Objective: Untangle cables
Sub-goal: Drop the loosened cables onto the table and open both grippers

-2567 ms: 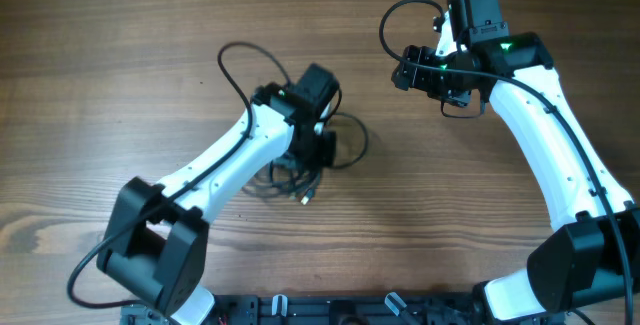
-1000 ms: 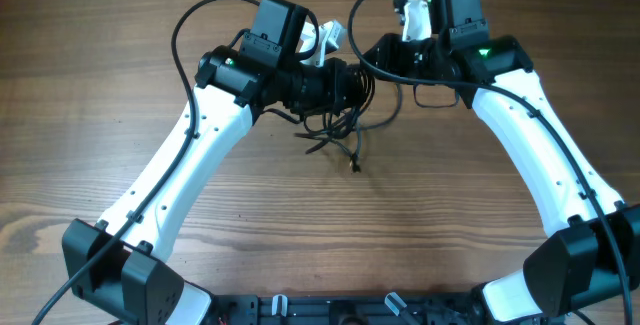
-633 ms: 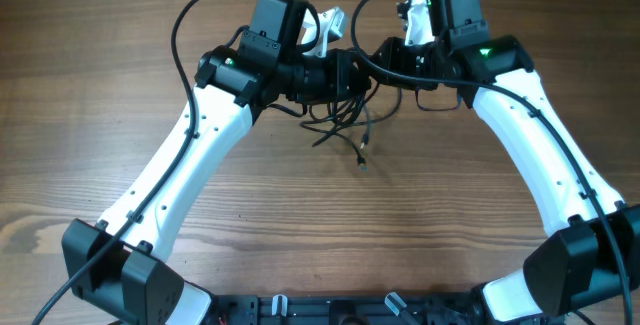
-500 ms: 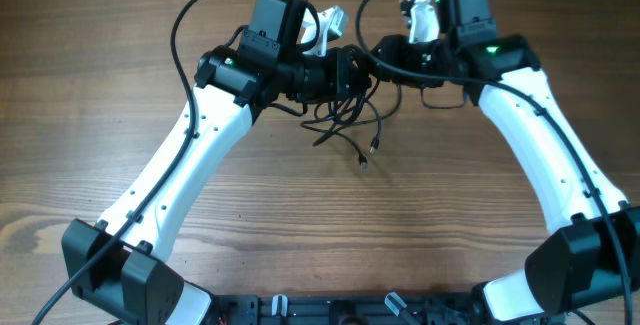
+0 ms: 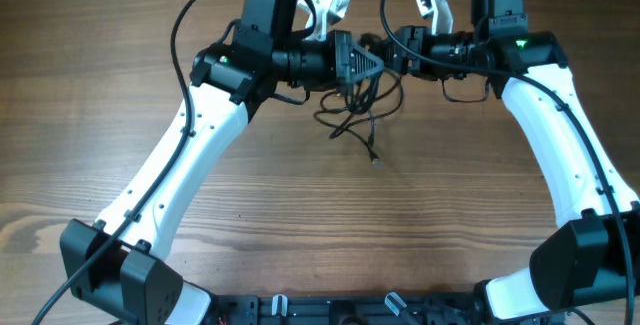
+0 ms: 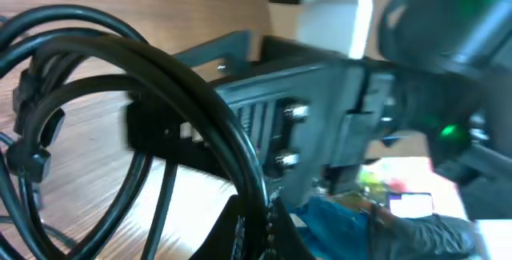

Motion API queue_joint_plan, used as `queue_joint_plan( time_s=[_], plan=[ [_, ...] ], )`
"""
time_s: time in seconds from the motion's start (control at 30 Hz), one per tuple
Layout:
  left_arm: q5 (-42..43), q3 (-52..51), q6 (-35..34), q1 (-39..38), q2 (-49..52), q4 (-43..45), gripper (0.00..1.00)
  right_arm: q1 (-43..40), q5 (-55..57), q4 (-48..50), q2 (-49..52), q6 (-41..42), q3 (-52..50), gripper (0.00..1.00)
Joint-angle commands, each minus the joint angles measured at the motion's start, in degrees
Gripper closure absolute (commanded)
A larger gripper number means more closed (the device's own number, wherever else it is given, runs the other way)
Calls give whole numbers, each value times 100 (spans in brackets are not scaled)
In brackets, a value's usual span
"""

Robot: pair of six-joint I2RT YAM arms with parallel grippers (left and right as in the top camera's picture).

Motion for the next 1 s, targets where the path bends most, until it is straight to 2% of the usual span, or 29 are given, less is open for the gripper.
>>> queue_joint_plan(
  time_s=[0.0, 0.07, 0.13, 0.2, 0.33, 0.53, 0.7, 0.87, 0.97],
  plan=[
    [553, 107, -262, 15, -94, 295, 96, 149, -114, -13, 168, -76, 57, 43],
    [686, 107, -264, 15, -94, 411, 96, 166, -109, -15, 216, -31, 57, 55],
    [686, 107, -262, 17, -94, 409, 96, 129, 299, 9, 212, 352, 57, 73],
    [686, 107, -262, 63, -94, 411, 96, -15, 323, 22, 214, 428, 57, 83],
    [437, 107, -262, 396, -94, 247, 96, -638, 122, 4, 203, 518, 59, 93],
    [-1384, 107, -221, 922, -94, -933, 96, -1784, -2, -592, 201, 343, 59, 96],
    [-2273, 107, -195, 979, -94, -1453, 96, -2157, 236, -686, 201, 247, 59, 96],
    [-3263, 103, -195, 979, -94, -2402, 95, -2297, 197, -588, 201, 870, 59, 96],
    [-3768, 42, -195, 979, -92, -3139, 95, -2293, -264, -479, 203, 1078, 59, 96]
  ],
)
